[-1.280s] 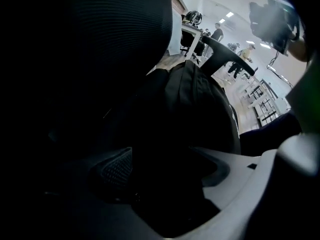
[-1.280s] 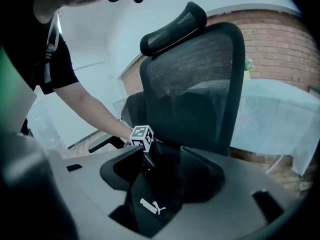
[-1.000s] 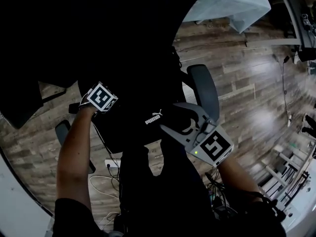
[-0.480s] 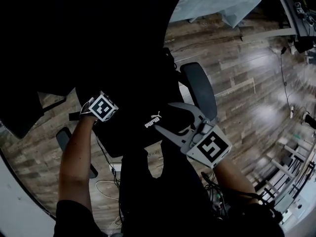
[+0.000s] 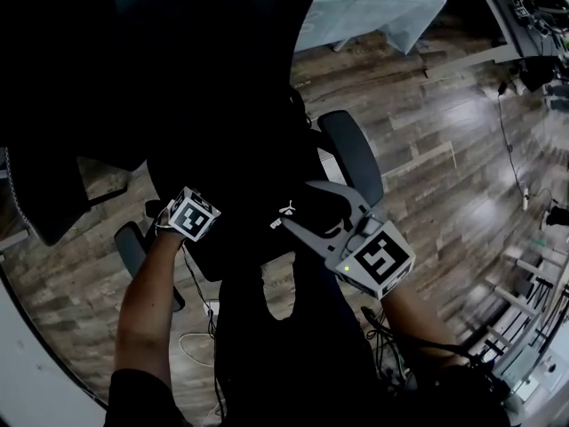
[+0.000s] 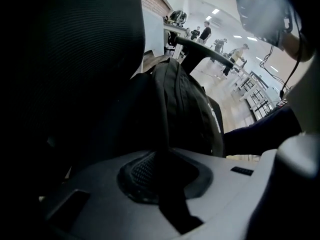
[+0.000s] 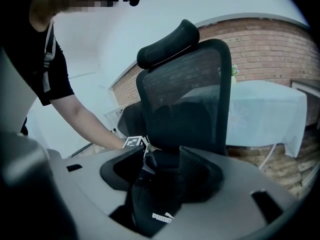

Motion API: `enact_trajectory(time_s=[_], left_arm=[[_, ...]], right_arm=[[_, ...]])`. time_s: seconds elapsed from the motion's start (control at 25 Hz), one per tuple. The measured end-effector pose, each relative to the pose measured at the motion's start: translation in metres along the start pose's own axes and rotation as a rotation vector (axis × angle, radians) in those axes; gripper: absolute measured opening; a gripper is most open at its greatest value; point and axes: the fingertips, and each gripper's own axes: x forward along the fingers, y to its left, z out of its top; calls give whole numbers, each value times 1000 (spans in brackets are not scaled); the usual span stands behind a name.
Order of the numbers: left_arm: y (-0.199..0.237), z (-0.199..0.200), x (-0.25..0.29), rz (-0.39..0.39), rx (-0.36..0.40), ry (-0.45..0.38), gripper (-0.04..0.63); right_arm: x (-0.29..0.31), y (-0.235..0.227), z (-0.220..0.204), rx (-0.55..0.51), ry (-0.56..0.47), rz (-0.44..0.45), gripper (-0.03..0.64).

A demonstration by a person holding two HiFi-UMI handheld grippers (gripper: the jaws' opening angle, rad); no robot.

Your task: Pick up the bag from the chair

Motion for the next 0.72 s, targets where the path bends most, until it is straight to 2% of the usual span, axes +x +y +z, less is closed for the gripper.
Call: enact_trajectory(time_s=[0.24,0.56,0.72], left_arm=[[-38,9,-43,-17,8,-87,46],[-66,19,-99,12,-2,-191,44],[-61,13,-133,43,-71,-206,43]], right_arm=[[-24,13,9,2,13,-39,233],[-52,27,20,1,19,-122,232],[-62,38,36,-12,-27,-144,233]])
